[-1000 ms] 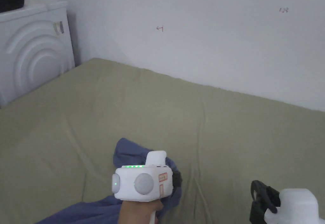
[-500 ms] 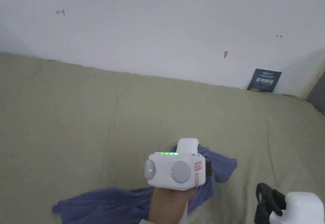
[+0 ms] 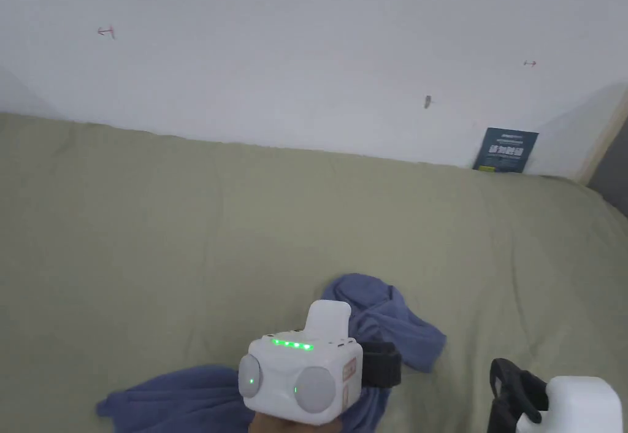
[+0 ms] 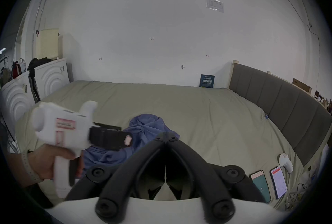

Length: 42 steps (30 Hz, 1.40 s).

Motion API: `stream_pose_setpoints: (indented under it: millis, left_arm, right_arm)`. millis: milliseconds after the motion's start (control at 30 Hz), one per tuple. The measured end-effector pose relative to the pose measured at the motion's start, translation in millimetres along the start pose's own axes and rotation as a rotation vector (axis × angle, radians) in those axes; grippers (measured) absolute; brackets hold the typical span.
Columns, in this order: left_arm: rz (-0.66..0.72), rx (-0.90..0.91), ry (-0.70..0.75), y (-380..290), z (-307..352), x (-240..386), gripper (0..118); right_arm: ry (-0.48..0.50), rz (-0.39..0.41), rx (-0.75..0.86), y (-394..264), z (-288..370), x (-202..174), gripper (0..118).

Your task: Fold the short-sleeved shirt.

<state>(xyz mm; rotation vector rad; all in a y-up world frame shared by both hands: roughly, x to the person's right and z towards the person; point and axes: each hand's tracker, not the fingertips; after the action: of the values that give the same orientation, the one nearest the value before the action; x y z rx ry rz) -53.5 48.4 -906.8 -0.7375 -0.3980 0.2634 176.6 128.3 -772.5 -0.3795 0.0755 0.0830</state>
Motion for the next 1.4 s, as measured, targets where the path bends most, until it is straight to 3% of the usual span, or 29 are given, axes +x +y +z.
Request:
stream_pose_setpoints:
  millis: [200, 233, 267, 300, 333, 367, 433, 600, 733, 833, 867, 900, 933, 1000, 1100, 1200, 1400]
  left_arm:
    - [0.066, 0.063, 0.100, -48, 120, -43, 118]
    - [0.084, 0.058, 0.128, -55, 134, -56, 112]
    - [0.093, 0.057, 0.157, -61, 147, -68, 98]
    - [0.092, 0.056, 0.201, -68, 161, -81, 68]
    - [0.086, 0.052, 0.246, -71, 170, -92, 20]
    - [0.071, 0.025, 0.304, -71, 177, -105, 11]
    - [0.057, 0.003, 0.396, -68, 185, -135, 11]
    - [0.211, -0.175, 0.436, -29, 172, -208, 11]
    - [0.473, -0.362, 0.311, -2, 140, -257, 11]
    - [0.510, -0.354, 0.354, 5, 129, -250, 11]
    - [0.509, -0.364, 0.369, 9, 124, -250, 26]
    - [0.511, -0.388, 0.392, 11, 118, -250, 66]
    - [0.501, -0.412, 0.408, 12, 111, -251, 117]
    - [0.459, -0.282, 0.477, 21, 104, -259, 118]
    - [0.586, -0.406, 0.411, 22, 87, -264, 118]
    - [0.552, -0.490, 0.415, 18, 73, -252, 117]
    - [0.404, -0.541, 0.515, 12, 56, -237, 82]
  right_arm:
    - [0.053, 0.013, 0.031, -7, 29, -25, 0]
    - [0.064, 0.012, 0.030, -10, 32, -29, 0]
    - [0.075, 0.012, 0.027, -11, 33, -32, 0]
    - [0.082, 0.012, 0.026, -13, 35, -37, 0]
    - [0.089, 0.009, 0.026, -15, 36, -40, 0]
    - [0.100, 0.006, 0.024, -16, 37, -43, 0]
    - [0.115, 0.008, 0.020, -18, 36, -50, 0]
    - [0.139, 0.014, 0.019, -19, 33, -57, 0]
    - [0.141, 0.006, 0.008, -19, 25, -54, 0]
    - [0.135, -0.005, -0.004, -23, 19, -48, 0]
    - [0.131, -0.008, -0.008, -24, 17, -46, 0]
    - [0.126, -0.012, -0.015, -26, 14, -44, 0]
    - [0.122, -0.017, -0.019, -28, 13, -42, 0]
    - [0.118, -0.023, -0.033, -31, 10, -39, 0]
    - [0.108, -0.028, -0.041, -35, 8, -35, 0]
    - [0.101, -0.044, -0.048, -37, 6, -30, 0]
    - [0.097, -0.049, -0.042, -37, 11, -26, 0]
